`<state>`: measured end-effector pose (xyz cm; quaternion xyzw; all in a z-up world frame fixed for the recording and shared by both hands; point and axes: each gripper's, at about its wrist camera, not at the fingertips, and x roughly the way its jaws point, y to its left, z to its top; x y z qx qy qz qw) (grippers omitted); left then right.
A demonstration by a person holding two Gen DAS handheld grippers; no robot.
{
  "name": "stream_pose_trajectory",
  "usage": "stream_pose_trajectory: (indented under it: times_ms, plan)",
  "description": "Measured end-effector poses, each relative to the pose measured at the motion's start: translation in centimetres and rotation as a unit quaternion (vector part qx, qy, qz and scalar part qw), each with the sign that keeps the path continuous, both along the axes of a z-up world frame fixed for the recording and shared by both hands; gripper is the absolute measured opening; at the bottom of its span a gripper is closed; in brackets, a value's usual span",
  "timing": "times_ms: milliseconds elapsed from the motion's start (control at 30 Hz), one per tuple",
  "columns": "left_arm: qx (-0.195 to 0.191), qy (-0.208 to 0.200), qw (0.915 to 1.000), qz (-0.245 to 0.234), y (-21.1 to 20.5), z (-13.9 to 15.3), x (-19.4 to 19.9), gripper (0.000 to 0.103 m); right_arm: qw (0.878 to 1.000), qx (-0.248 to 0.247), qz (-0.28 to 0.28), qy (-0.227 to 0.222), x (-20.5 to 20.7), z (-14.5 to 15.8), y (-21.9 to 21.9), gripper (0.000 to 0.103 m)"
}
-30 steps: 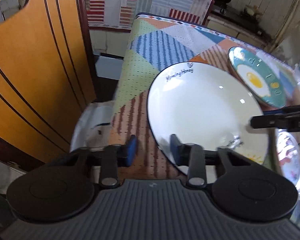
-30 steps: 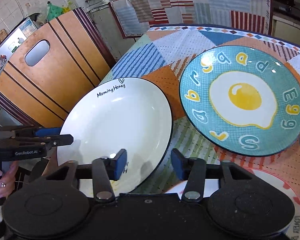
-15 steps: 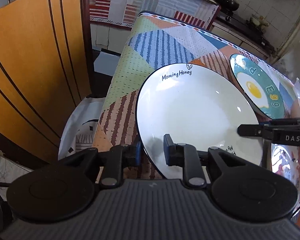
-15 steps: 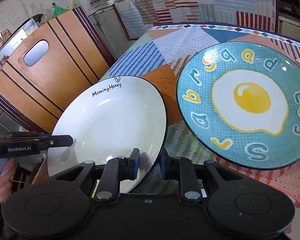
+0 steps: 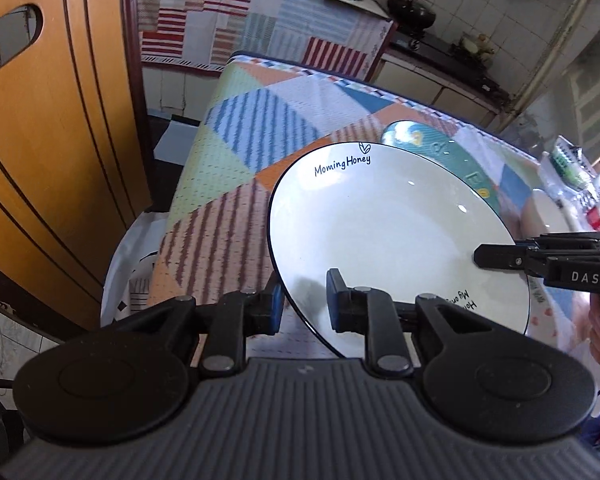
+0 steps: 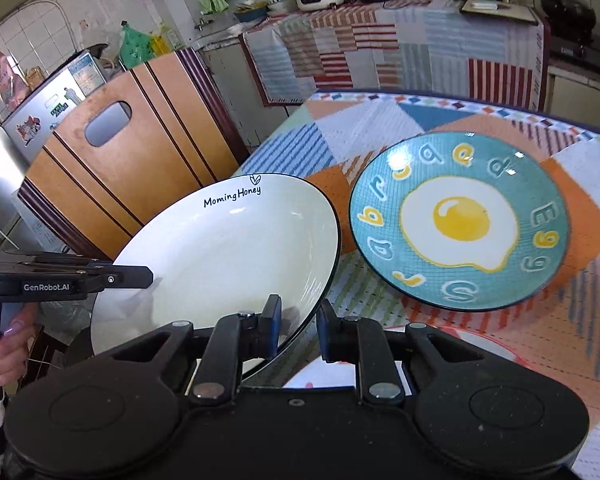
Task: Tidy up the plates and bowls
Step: 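Lift the white plate with the left gripper and carry it over the bunny plate, then lower the white plate onto the bunny plate and open the left gripper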
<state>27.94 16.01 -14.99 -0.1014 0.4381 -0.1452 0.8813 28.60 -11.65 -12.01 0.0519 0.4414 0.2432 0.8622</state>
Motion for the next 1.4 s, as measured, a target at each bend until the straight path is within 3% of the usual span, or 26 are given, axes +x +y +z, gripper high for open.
stream_pose_trajectory:
  times_ms: [233,467,867,1133,1400]
  plan:
    - [-0.005,-0.008,0.9996,-0.025,-3.3,2.8,-3.3,0.02,1.0,-0.006,-0.005,-0.016,-3.8,3.2,-3.2,0.023]
    - [-0.007,0.006,0.9982,-0.06,-7.2,3.5,-5.4,0.02,1.0,-0.014,-0.022,-0.014,-7.6,4.3,-7.2,0.023]
    - [0.002,0.064,0.9953,-0.073,-12.9,0.6,-6.5,0.021,0.999,-0.01,-0.028,0.034,-9.3,1.1,-12.8,0.023]
    - [0.022,0.095,0.9926,-0.072,-14.5,-1.3,-6.1,0.023,0.998,-0.014,-0.022,0.065,-8.8,-1.4,-13.9,0.024]
    - [0.026,0.124,0.9889,-0.077,-15.0,-2.1,-5.1,0.025,0.996,-0.032,-0.027,0.077,-8.2,-2.1,-13.6,0.024]
